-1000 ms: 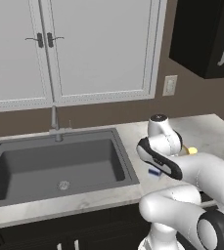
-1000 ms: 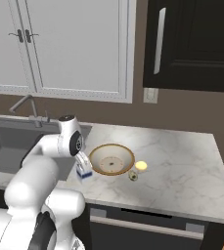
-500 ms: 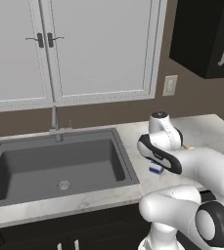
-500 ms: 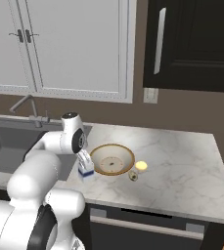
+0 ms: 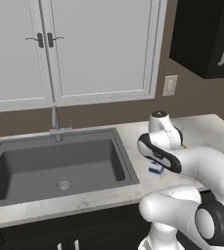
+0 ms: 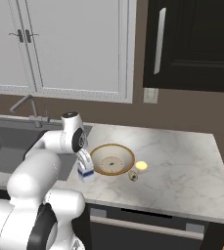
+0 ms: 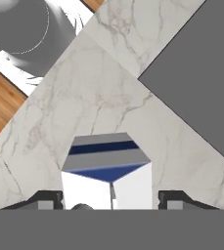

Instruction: Gather the eggs and milk located in the vicinity of the sink area and place them right next to the bowl.

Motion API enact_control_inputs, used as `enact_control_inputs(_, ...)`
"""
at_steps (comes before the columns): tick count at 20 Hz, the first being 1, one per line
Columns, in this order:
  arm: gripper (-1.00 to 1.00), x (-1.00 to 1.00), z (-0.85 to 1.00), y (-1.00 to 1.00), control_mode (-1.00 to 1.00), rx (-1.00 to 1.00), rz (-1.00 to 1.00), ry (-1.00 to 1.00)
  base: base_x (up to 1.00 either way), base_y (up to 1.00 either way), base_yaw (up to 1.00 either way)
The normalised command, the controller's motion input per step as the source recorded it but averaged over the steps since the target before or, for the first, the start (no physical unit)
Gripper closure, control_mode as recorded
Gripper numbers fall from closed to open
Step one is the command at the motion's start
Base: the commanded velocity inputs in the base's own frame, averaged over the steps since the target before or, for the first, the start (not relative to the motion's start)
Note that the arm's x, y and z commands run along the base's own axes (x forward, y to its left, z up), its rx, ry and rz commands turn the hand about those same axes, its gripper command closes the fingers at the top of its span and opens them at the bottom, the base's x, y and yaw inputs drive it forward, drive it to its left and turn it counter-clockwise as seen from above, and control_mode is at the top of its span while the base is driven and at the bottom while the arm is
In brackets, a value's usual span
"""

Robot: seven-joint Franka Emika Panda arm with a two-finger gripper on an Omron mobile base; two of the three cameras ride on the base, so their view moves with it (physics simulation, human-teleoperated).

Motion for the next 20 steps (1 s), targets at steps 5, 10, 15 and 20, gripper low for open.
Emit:
enact_control_inputs(5,-1.0,0.0,0.0,0.0,-1.0,0.0,0.0,0.0,0.0,0.0,0.0)
enact_control_inputs(10,-1.0,0.0,0.01,0.0,-1.0,0.0,0.0,0.0,0.0,0.0,0.0)
enact_control_inputs(15,-1.0,0.0,0.23,-0.05,-1.0,0.0,0.0,0.03,0.0,0.0,0.0)
enact_control_inputs(20,-1.0,0.0,0.13,-0.09,-1.0,0.0,0.0,0.02,0.0,0.0,0.0)
